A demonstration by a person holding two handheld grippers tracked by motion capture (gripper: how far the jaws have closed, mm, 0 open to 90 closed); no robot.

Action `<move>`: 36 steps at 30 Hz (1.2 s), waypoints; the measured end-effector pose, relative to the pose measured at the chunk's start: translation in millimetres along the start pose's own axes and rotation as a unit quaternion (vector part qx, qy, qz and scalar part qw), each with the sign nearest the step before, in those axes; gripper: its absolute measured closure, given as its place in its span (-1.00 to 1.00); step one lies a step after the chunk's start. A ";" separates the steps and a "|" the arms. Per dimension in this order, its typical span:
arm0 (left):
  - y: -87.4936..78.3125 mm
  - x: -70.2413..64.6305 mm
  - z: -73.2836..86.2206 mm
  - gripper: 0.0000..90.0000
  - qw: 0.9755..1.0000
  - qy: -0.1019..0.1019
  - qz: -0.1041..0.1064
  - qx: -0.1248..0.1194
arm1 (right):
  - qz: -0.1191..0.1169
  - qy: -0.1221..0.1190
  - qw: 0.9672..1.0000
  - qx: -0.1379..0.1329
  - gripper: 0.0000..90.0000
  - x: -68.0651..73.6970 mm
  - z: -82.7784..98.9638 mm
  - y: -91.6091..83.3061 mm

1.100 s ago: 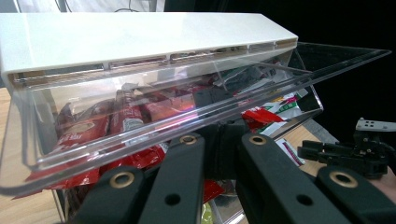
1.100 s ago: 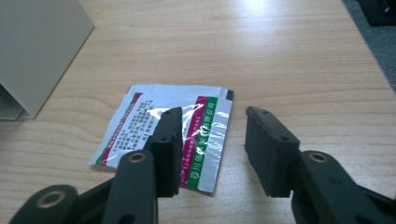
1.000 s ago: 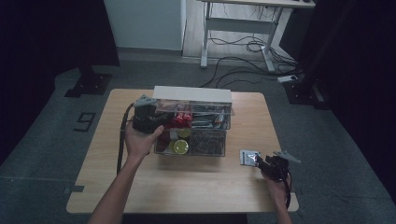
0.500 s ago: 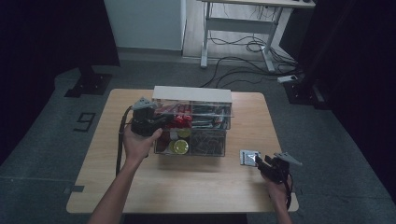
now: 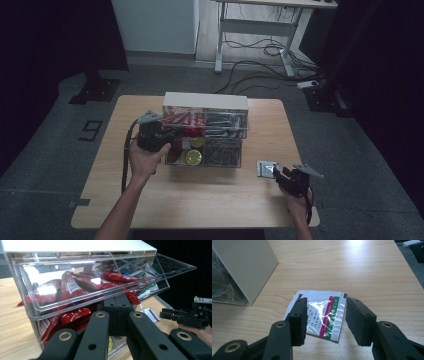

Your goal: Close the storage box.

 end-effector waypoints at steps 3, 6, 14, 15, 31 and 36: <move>-0.2 -0.7 1.7 0.98 1.000 0.000 0.002 0.000 | -0.004 0.007 1.000 -0.001 0.15 0.1 0.4 0.1; -0.4 -1.4 4.4 0.98 1.000 0.000 0.004 0.001 | -0.007 0.009 1.000 0.001 0.15 0.2 1.5 0.1; -2.3 -3.1 10.7 0.98 1.000 0.000 0.006 -0.001 | -0.008 0.014 1.000 0.003 0.16 -1.4 3.7 -0.1; -2.4 -3.5 11.3 0.98 1.000 0.001 0.007 0.000 | -0.008 0.015 1.000 0.003 0.16 -1.6 4.0 0.1; -4.7 -7.5 34.4 0.44 0.998 0.060 -0.030 -0.015 | -0.016 0.016 1.000 -0.003 0.14 -1.8 4.7 -1.7; -4.9 -8.4 45.8 0.29 0.996 0.081 -0.036 -0.015 | -0.018 0.012 1.000 -0.006 0.13 -0.6 5.0 -3.2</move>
Point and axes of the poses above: each handheld gripper's, and its own axes: y roughly forward along the jaws, z roughly out of its underside, x roughly to its left, the point moved 3 cm from there along y, roughly forward along the jaws, and after that the axes turned 7 degrees about z, right-handed, at the moved point
